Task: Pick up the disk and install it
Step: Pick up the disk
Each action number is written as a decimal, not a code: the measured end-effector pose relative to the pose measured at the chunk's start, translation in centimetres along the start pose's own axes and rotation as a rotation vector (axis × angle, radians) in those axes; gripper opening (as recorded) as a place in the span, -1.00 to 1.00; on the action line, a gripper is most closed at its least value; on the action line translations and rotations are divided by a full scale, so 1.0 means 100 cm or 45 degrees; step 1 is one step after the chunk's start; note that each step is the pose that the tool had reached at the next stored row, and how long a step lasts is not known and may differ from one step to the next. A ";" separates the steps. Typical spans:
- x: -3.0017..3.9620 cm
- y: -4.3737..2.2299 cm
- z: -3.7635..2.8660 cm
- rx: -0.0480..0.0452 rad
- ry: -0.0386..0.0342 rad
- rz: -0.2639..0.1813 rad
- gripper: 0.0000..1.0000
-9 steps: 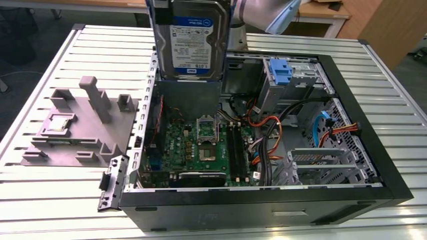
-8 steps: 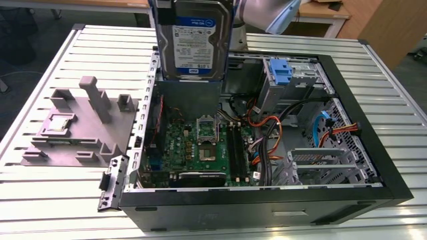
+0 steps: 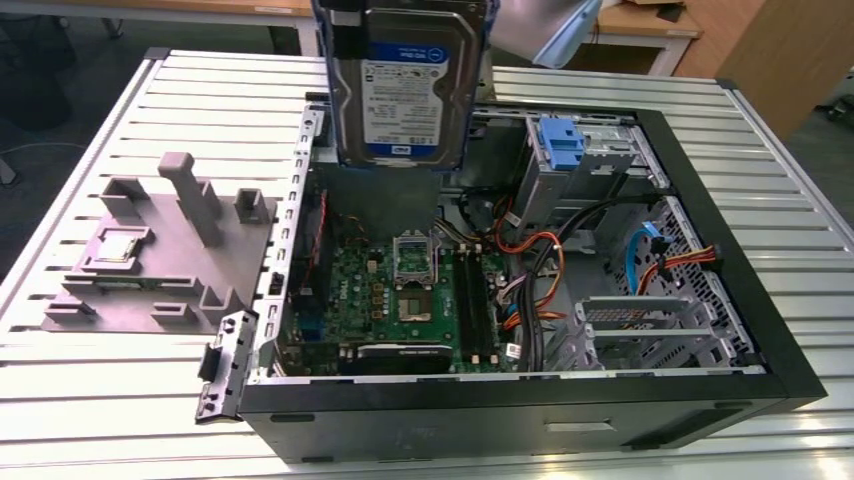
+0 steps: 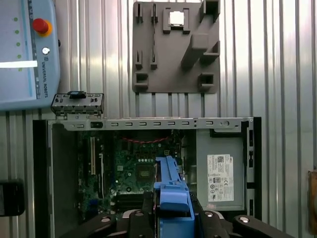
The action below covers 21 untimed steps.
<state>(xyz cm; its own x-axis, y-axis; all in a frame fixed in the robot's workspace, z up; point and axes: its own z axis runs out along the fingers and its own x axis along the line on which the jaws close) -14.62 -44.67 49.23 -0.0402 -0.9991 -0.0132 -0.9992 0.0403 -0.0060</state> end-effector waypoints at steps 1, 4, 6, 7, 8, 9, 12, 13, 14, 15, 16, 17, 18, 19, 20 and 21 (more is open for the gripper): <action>0.0003 -0.0041 0.0003 0.000 0.0000 0.000 -0.26; 0.0004 -0.0145 0.0010 0.000 0.0000 0.000 -0.26; 0.0005 -0.0175 0.0015 0.000 0.0000 0.000 -0.26; 0.0008 -0.0183 0.0018 0.000 -0.0003 0.000 -0.26; 0.0013 -0.0190 0.0020 0.000 0.0000 0.000 -0.26; 0.0024 -0.0193 0.0023 -0.001 0.0002 0.000 -0.26; 0.0059 -0.0202 0.0034 0.000 0.0000 0.000 -0.26; 0.0064 -0.0207 0.0038 0.000 -0.0002 0.000 -0.26; 0.0067 -0.0214 0.0042 0.000 -0.0002 0.000 -0.26; 0.0067 -0.0229 0.0044 0.000 0.0001 0.000 -0.26; 0.0066 -0.0248 0.0047 0.000 0.0001 0.000 -0.26; 0.0066 -0.0269 0.0050 0.000 -0.0001 0.000 -0.26; 0.0066 -0.0293 0.0053 0.000 -0.0001 0.000 -0.26; 0.0065 -0.0319 0.0055 0.000 0.0000 0.000 -0.26; 0.0064 -0.0340 0.0057 -0.001 0.0000 0.000 -0.26; 0.0064 -0.0355 0.0059 0.000 -0.0001 0.000 -0.26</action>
<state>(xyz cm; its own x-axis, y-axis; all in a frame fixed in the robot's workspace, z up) -11.09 -45.45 48.65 -0.0401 -0.9991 -0.0133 -0.9992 0.0402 -0.0057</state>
